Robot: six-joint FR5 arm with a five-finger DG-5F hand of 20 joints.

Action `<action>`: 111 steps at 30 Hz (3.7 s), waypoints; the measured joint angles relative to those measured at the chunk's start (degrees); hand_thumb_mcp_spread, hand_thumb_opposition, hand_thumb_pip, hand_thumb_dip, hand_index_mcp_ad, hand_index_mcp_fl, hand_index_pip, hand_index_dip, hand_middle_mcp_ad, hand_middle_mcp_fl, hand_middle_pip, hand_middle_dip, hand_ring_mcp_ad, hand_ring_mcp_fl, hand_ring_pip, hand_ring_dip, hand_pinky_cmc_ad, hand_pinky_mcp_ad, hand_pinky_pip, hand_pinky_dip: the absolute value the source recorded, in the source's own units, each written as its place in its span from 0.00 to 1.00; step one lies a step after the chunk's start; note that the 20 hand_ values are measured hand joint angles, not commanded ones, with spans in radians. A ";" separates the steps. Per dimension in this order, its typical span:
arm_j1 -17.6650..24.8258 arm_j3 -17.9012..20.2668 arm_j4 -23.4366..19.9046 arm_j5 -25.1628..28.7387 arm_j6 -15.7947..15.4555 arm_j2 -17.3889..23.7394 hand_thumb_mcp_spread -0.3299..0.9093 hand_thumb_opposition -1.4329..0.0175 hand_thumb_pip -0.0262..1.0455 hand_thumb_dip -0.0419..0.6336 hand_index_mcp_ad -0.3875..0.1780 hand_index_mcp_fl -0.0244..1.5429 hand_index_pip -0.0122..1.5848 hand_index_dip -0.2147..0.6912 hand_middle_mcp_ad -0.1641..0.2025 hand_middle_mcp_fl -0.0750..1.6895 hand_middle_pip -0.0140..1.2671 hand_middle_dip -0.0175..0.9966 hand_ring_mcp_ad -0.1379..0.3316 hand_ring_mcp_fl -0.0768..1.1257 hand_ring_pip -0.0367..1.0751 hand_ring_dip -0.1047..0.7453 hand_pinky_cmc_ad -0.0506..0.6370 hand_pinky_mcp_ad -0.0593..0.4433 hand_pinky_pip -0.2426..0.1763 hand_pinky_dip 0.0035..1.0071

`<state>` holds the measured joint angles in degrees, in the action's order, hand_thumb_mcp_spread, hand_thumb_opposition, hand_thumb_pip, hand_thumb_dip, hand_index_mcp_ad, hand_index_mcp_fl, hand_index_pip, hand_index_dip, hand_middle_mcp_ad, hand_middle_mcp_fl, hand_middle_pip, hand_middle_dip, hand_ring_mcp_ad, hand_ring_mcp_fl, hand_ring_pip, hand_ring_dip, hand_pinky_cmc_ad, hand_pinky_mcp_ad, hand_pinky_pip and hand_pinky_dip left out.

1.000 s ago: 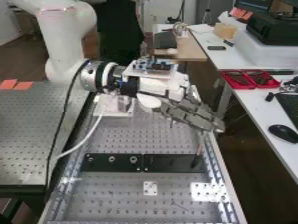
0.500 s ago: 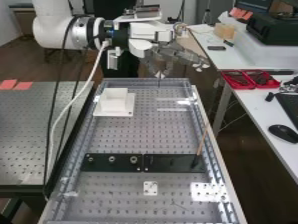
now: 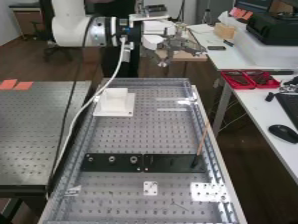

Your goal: Grab the drill bit and place it in the clear container

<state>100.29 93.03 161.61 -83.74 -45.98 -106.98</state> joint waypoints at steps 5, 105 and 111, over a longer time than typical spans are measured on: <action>1.60 -2.34 0.39 -3.01 1.79 -3.51 0.76 0.27 0.37 0.43 0.52 0.88 0.13 0.88 0.50 0.30 0.11 0.25 0.64 0.22 0.13 0.19 0.62 0.41 0.45 0.15; -4.50 1.82 1.56 -2.95 5.94 6.14 0.42 0.53 0.27 0.12 0.60 0.12 0.05 0.53 0.64 0.13 0.11 0.21 0.78 0.09 0.13 0.20 0.55 0.51 0.43 0.18; -4.22 2.42 0.69 -1.10 5.43 7.20 0.42 0.53 0.27 0.11 0.61 0.12 0.05 0.52 0.65 0.13 0.11 0.20 0.78 0.09 0.12 0.19 0.55 0.51 0.43 0.18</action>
<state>96.07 95.45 162.31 -84.83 -40.55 -99.78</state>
